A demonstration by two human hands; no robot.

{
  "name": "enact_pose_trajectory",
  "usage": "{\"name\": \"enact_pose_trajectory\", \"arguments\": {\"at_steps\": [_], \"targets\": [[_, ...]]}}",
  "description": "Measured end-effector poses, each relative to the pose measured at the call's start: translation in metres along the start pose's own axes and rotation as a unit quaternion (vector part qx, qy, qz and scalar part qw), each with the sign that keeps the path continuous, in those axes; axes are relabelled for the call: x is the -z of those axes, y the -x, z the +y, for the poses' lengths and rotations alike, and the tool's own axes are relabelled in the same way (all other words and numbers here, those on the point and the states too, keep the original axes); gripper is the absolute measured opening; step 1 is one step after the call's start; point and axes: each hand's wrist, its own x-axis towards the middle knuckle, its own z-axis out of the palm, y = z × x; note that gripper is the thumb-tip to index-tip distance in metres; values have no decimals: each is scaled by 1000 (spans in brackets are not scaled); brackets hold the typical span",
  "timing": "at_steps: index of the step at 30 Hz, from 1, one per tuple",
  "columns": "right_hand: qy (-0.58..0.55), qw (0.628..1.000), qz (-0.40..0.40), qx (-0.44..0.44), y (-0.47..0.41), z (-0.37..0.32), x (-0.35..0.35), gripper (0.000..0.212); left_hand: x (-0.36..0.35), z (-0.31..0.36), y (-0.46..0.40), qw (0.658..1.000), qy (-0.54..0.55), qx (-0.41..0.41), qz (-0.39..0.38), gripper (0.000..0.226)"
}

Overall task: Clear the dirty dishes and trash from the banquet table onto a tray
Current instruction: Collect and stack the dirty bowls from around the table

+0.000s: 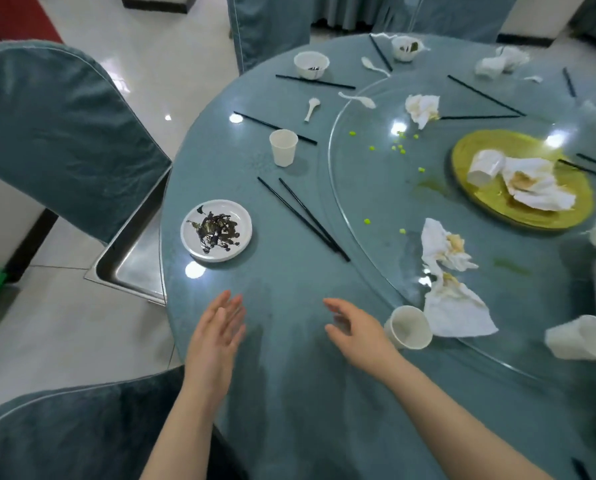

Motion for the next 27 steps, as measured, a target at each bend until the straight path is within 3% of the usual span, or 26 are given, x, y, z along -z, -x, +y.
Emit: {"name": "enact_pose_trajectory", "arguments": {"at_steps": [4, 12, 16, 19, 25, 27], "targets": [[-134, 989, 65, -3, 67, 14, 42, 32, -32, -6, 41, 997, -20, 38, -61, 27], [-221, 942, 235, -95, 220, 102, 84, 32, -106, -46, 117, 973, -108, 87, -185, 29], [-270, 883, 345, -167, 295, 161, 88, 31, -144, -75, 155, 951, -148, 110, -246, 29], [-305, 837, 379, -251, 330, 206, 94, 19, -162, -91, 177, 940, -170, 113, -274, 29], [-436, 743, 390, -325, 305, 259, 139, 63, -183, -107, 207, 927, -212, 106, -291, 29], [-463, 725, 381, -337, 287, 272, 155, 60, -184, -108, 214, 927, -219, 103, -285, 29]]}}
